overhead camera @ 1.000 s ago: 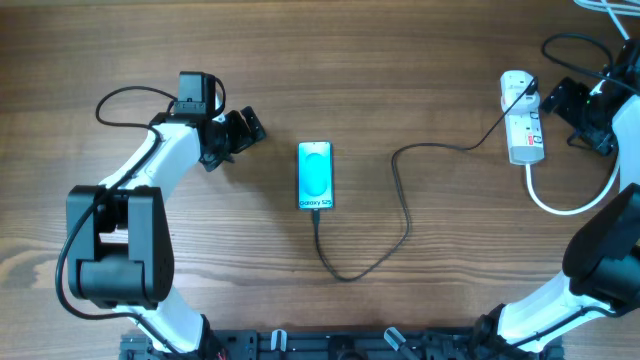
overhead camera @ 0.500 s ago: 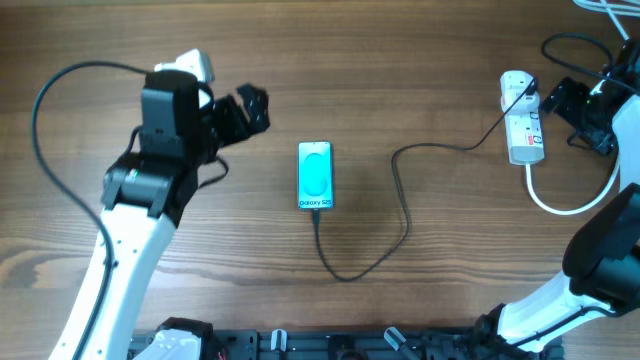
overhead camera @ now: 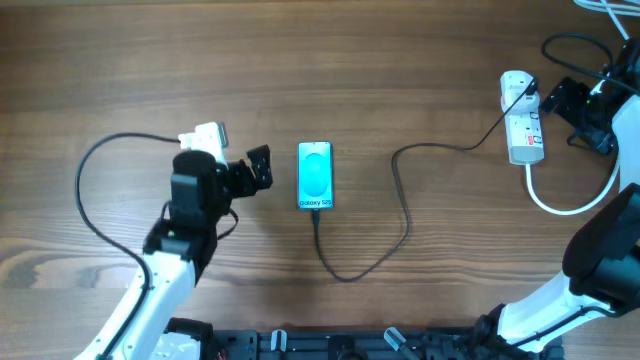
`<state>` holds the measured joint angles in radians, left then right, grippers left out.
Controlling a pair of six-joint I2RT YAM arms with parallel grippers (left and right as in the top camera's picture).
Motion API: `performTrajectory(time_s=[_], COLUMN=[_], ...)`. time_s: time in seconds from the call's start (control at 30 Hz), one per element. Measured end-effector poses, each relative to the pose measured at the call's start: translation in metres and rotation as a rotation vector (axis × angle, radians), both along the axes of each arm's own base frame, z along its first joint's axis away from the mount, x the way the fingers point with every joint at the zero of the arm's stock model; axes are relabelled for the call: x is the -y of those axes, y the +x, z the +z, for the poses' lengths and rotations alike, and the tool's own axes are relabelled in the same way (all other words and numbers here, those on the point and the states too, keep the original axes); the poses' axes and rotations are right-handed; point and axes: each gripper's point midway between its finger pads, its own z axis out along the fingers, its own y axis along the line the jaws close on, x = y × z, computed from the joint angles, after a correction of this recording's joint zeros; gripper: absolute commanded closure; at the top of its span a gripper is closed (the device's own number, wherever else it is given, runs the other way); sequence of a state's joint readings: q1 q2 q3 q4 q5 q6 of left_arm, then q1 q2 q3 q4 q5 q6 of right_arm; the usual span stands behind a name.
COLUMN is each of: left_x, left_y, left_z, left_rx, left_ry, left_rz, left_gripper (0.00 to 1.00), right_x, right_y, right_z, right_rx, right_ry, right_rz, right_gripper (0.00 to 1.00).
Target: Plug charger to phone and switch on socket
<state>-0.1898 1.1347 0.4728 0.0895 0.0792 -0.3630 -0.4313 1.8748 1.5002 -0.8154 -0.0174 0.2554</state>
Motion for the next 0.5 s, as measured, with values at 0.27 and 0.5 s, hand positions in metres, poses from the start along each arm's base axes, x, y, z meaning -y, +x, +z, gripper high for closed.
performTrajectory(time_s=[0.27, 0.5], left_x=[-0.012, -0.027], left_y=[-0.064, -0.086], left_z=[-0.054, -0.063], left_rx=[0.031, 0.059], left_ry=[-0.003, 0.024], left_rz=[-0.001, 0.050], left_gripper=[0.00, 0.00], right_x=[0.000, 0.000], right_y=[0.000, 0.000], right_z=[0.000, 0.000], right_rx=[0.000, 0.000], right_ry=[0.000, 0.000], right_rz=[0.000, 0.000], right_gripper=[0.00, 0.00])
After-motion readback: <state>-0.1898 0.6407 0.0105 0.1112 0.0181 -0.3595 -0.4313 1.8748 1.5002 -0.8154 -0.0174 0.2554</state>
